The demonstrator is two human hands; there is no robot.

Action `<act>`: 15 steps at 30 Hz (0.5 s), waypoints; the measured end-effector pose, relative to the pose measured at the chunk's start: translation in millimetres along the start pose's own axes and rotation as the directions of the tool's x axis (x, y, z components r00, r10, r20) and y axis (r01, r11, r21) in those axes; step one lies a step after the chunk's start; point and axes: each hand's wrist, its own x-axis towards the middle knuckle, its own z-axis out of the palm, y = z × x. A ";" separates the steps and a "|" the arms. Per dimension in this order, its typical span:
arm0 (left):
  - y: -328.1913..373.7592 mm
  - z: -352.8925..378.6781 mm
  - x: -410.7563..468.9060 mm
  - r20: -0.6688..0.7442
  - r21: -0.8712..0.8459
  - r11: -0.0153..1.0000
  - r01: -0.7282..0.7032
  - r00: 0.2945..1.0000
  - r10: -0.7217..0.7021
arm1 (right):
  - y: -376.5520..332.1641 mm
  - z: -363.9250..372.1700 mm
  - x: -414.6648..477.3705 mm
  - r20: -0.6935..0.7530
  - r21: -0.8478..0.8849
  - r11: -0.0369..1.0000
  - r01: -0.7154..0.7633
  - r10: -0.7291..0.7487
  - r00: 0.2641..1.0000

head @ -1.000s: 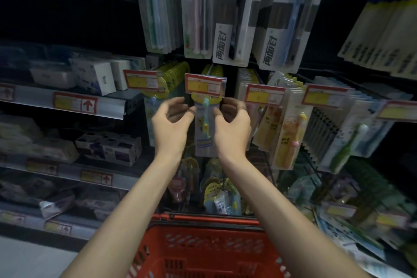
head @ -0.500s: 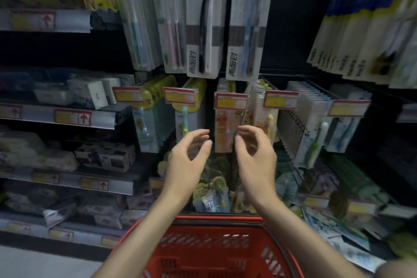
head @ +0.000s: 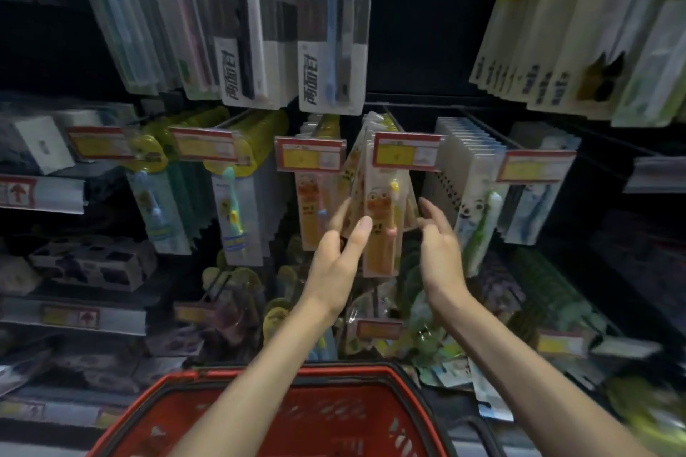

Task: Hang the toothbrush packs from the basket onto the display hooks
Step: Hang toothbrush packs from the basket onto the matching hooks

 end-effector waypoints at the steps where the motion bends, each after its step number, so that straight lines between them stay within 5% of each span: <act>1: -5.0 1.5 4.3 -0.008 0.003 1.000 0.011 1.000 -0.011 | 1.3 1.7 4.3 0.033 0.018 1.000 -0.012 0.012 0.999; 8: -15.6 11.9 35.6 -0.056 -0.195 0.980 0.038 0.997 -0.050 | 3.2 17.4 39.5 0.196 0.226 0.963 -0.148 0.104 0.975; 15: -25.0 26.1 69.1 -0.118 -0.324 0.941 0.101 0.982 -0.146 | 33.4 21.3 68.6 0.172 0.117 0.992 -0.041 0.020 0.985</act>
